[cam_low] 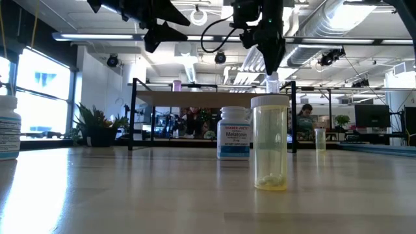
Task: Pick and place medicine bottles onto shelf by color
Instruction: Put the white pill bottle on the shelf, then put the left blue pill bottle on the shelf
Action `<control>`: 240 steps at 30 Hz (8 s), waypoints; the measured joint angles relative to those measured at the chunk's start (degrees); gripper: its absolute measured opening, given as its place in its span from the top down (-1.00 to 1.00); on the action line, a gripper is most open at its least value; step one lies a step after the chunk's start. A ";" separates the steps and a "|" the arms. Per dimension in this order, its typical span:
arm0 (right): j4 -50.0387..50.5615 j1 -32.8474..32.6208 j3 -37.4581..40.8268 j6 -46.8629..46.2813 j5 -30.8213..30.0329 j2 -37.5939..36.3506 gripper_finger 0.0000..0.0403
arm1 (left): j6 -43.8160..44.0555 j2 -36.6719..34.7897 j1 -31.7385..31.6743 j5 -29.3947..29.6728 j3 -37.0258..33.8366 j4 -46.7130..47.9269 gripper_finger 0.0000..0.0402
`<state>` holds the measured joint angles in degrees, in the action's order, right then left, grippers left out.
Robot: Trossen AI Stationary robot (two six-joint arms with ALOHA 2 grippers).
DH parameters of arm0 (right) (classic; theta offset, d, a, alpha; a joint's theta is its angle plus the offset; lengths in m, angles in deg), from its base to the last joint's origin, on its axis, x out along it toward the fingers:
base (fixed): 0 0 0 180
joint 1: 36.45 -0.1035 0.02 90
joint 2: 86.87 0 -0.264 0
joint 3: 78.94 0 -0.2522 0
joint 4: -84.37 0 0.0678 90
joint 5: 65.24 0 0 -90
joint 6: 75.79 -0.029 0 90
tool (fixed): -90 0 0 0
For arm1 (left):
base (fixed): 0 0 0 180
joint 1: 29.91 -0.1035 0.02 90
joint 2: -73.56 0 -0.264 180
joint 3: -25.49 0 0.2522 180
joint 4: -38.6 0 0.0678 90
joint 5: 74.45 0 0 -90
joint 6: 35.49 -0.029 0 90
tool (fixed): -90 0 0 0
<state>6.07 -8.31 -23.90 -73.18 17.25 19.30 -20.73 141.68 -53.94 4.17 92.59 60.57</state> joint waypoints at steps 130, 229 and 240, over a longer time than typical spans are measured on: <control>-2.45 -5.31 -19.66 -7.08 -1.35 -0.07 0.00 | 102.72 14.41 50.29 16.71 0.00 60.69 0.18; -2.45 0.50 -19.64 -5.99 -13.16 -0.04 0.00 | 42.05 27.78 -7.13 28.50 44.92 67.45 0.14; -2.45 0.50 -19.64 -5.99 -13.16 -0.04 0.00 | 41.28 27.98 -8.37 26.71 44.72 65.41 -0.14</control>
<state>3.62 -7.80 -43.55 -79.17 4.10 19.26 20.55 169.66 -62.31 30.88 137.31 125.98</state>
